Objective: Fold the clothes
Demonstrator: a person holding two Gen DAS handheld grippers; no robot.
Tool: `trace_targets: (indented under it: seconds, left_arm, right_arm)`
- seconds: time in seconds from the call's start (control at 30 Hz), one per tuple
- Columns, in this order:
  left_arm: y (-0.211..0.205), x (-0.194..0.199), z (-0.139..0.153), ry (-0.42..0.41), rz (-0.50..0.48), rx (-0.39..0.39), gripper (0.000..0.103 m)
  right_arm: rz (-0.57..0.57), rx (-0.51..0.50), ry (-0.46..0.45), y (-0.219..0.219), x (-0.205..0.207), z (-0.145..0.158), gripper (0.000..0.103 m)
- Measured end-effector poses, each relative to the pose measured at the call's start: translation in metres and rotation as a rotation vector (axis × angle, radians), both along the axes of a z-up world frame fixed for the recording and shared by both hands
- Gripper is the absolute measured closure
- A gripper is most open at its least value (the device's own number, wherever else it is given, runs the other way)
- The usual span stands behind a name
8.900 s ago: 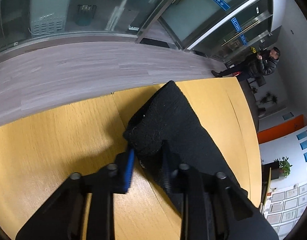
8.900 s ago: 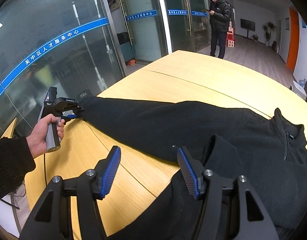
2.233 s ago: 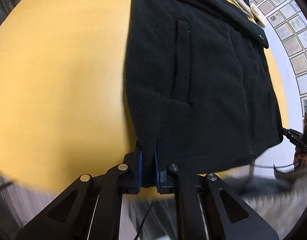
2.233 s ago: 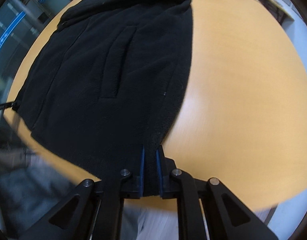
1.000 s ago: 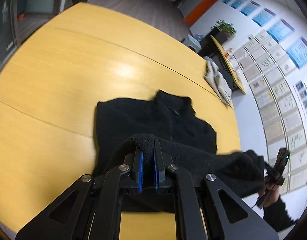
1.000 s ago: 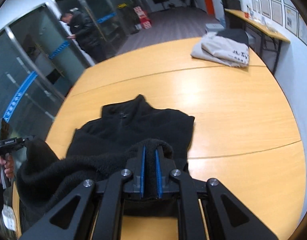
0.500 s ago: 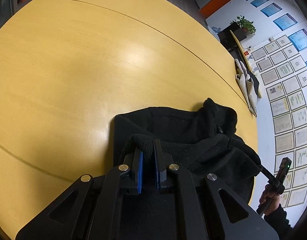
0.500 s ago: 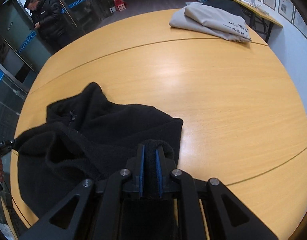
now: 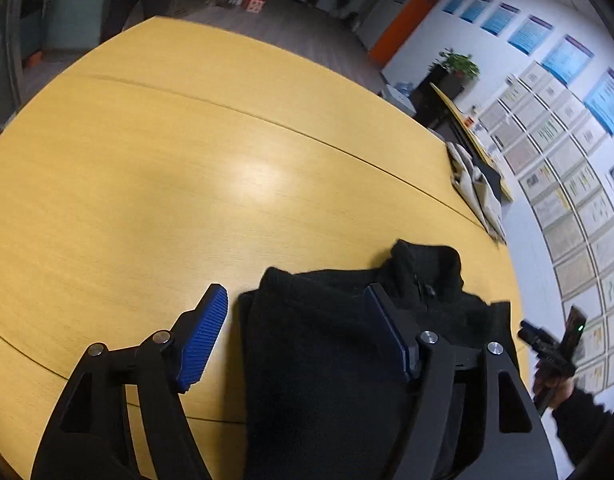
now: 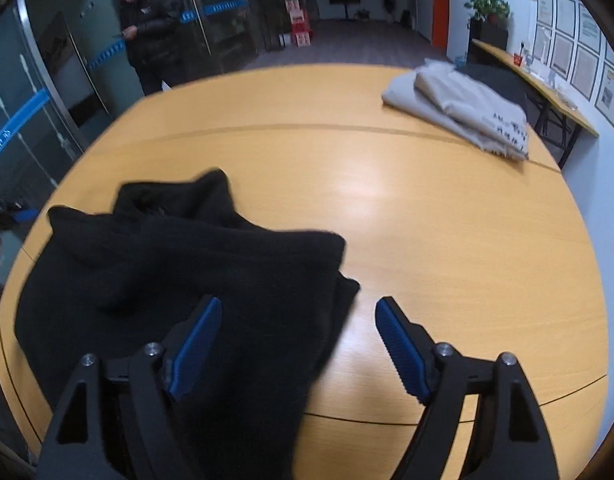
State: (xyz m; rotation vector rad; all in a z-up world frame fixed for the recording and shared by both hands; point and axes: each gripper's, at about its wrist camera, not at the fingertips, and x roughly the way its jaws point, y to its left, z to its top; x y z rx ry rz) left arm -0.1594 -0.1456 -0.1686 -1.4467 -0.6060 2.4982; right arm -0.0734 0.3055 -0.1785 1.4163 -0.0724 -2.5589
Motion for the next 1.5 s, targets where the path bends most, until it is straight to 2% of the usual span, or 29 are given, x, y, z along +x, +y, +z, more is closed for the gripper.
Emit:
trace_targets:
  seconds: [0.1,0.17,0.2,0.23,0.27,0.3,0.33,0.37,0.4,0.47,0.57,0.63,0.77,0.83,0.87,0.9,0.93,1.0,1.1,1.23,1.4,1.5]
  left_arm:
    - [0.012,-0.016,-0.028,-0.083,-0.063,-0.025,0.031]
    - [0.020,-0.025,-0.047,-0.135,-0.097,-0.036,0.031]
    - [0.023,-0.029,-0.056,-0.157,-0.107,-0.034,0.034]
    - [0.025,-0.033,-0.063,-0.175,-0.107,-0.029,0.038]
    - [0.026,-0.036,-0.069,-0.188,-0.109,-0.023,0.060]
    - [0.027,-0.037,-0.071,-0.190,-0.112,-0.015,0.073]
    - [0.029,-0.038,-0.072,-0.185,-0.115,-0.010,0.074]
    - [0.030,-0.036,-0.067,-0.161,-0.119,-0.013,0.082]
    - [0.030,-0.034,-0.059,-0.126,-0.127,-0.010,0.085]
    - [0.028,-0.029,-0.041,-0.064,-0.124,0.011,0.087]
    - [0.023,-0.024,-0.028,0.009,-0.105,0.033,0.087]
    - [0.022,-0.027,-0.035,0.006,-0.089,0.019,0.086]
    - [0.028,-0.036,-0.063,-0.050,-0.073,-0.060,0.077]
    - [0.037,-0.038,-0.068,-0.060,-0.083,-0.100,0.066]
    - [0.038,-0.037,-0.065,-0.058,-0.082,-0.121,0.051]
    - [0.038,-0.036,-0.062,-0.052,-0.080,-0.140,0.041]
    - [0.038,-0.033,-0.056,-0.040,-0.073,-0.151,0.038]
    - [0.036,-0.025,-0.038,-0.015,-0.063,-0.168,0.033]
    - [0.025,-0.001,-0.003,0.029,-0.067,-0.202,0.033]
    - [0.004,0.041,0.061,0.109,-0.030,-0.245,0.029]
    - [-0.014,0.097,0.165,0.243,0.053,-0.289,0.026]
    - [-0.018,0.135,0.231,0.341,0.095,-0.359,0.017]
  right_arm:
    - [-0.003,-0.034,-0.040,0.000,-0.015,-0.021,0.021]
    - [0.003,-0.063,-0.068,-0.004,-0.022,-0.035,0.030]
    - [-0.004,-0.085,-0.075,-0.005,-0.024,-0.039,0.041]
    - [-0.013,-0.103,-0.069,-0.004,-0.024,-0.040,0.055]
    - [-0.031,-0.103,-0.049,-0.004,-0.023,-0.038,0.061]
    - [-0.051,-0.100,-0.027,-0.004,-0.021,-0.035,0.077]
    - [-0.067,-0.096,-0.007,-0.004,-0.018,-0.031,0.089]
    - [-0.083,-0.091,0.014,-0.004,-0.016,-0.026,0.092]
    - [-0.096,-0.089,0.054,-0.005,-0.011,-0.016,0.093]
    - [-0.093,-0.091,0.135,-0.012,-0.003,0.006,0.094]
    - [-0.098,-0.082,0.209,-0.021,0.002,0.023,0.094]
    - [-0.141,-0.048,0.181,-0.020,-0.006,0.007,0.094]
    - [-0.262,0.021,0.070,-0.004,-0.017,-0.034,0.094]
    - [-0.307,0.046,0.025,0.002,-0.018,-0.047,0.090]
    - [-0.316,0.052,0.013,0.002,-0.017,-0.049,0.088]
    - [-0.323,0.066,0.012,0.002,-0.014,-0.047,0.076]
    - [-0.329,0.081,0.013,0.002,-0.012,-0.043,0.061]
    - [-0.335,0.075,0.033,0.004,-0.002,-0.028,0.052]
    - [-0.319,0.031,0.071,0.005,0.021,0.003,0.047]
    - [-0.252,-0.002,0.141,-0.004,0.065,0.066,0.046]
    - [-0.144,-0.004,0.248,-0.018,0.116,0.160,0.046]
    - [-0.104,-0.032,0.318,-0.017,0.142,0.215,0.046]
